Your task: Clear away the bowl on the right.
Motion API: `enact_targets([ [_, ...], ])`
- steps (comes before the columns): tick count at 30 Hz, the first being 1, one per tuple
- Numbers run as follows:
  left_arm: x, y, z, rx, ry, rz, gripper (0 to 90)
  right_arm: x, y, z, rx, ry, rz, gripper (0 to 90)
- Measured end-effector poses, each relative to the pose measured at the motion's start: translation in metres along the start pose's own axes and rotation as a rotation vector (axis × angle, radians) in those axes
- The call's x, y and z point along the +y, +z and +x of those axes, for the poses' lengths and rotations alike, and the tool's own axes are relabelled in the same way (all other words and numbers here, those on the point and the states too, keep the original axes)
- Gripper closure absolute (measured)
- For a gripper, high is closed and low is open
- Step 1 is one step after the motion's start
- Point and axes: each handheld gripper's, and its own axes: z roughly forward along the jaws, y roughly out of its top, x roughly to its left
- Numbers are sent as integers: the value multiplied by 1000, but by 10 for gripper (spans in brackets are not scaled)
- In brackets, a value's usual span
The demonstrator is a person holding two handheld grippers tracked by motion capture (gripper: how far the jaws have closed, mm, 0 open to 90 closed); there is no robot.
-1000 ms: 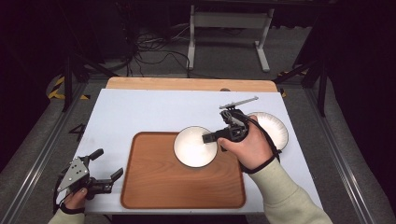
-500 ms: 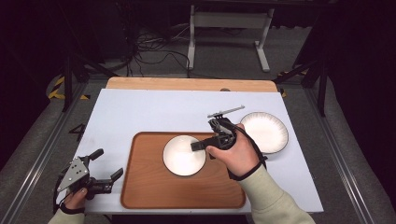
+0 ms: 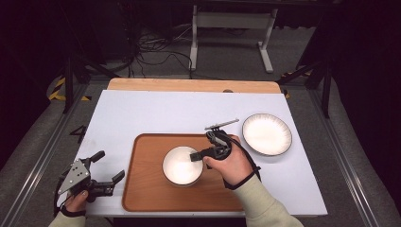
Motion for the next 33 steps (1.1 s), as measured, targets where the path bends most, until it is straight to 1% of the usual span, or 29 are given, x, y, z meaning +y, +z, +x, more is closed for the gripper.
enact_targets([
  [4, 0, 0, 0, -1, 1, 2, 3, -1, 8, -4, -5, 1, 2, 766],
  [8, 0, 0, 0, 0, -1, 1, 3, -1, 14, -7, -34, 4, 1, 766],
  [16, 0, 0, 0, -1, 0, 2, 3, -3, 24, -15, -59, 18, 13, 766],
  [28, 0, 0, 0, -2, 3, 0, 3, -4, 31, -19, -76, 26, 31, 762],
  [33, 0, 0, 0, -2, 3, 0, 3, -4, 32, -20, -72, 25, 34, 762],
])
